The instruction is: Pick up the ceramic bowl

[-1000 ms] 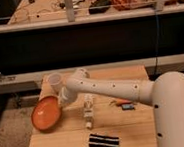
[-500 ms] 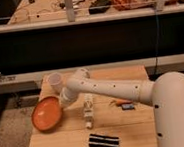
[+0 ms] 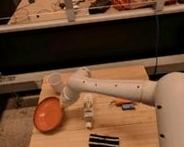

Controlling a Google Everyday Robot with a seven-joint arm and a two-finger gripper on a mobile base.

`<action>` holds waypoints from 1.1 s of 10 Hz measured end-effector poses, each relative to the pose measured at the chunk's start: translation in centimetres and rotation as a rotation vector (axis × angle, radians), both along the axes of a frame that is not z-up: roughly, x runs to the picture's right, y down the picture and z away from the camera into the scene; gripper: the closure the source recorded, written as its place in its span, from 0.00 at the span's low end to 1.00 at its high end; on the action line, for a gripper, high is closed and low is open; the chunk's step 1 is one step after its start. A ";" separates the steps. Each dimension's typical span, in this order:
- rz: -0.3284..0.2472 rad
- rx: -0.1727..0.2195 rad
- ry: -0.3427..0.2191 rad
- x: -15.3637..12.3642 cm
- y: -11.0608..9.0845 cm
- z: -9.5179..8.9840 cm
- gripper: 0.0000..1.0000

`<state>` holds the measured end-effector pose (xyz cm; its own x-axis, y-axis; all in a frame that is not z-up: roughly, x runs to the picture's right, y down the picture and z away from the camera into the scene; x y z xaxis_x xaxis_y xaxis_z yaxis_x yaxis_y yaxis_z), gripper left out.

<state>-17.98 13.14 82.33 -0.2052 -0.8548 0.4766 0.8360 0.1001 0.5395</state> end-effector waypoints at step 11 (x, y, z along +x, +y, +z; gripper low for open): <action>-0.031 0.016 -0.021 2.0 -0.5 -1.6 1.00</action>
<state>-15.98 12.60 80.72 -0.2414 -0.8555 0.4581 0.8272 0.0655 0.5581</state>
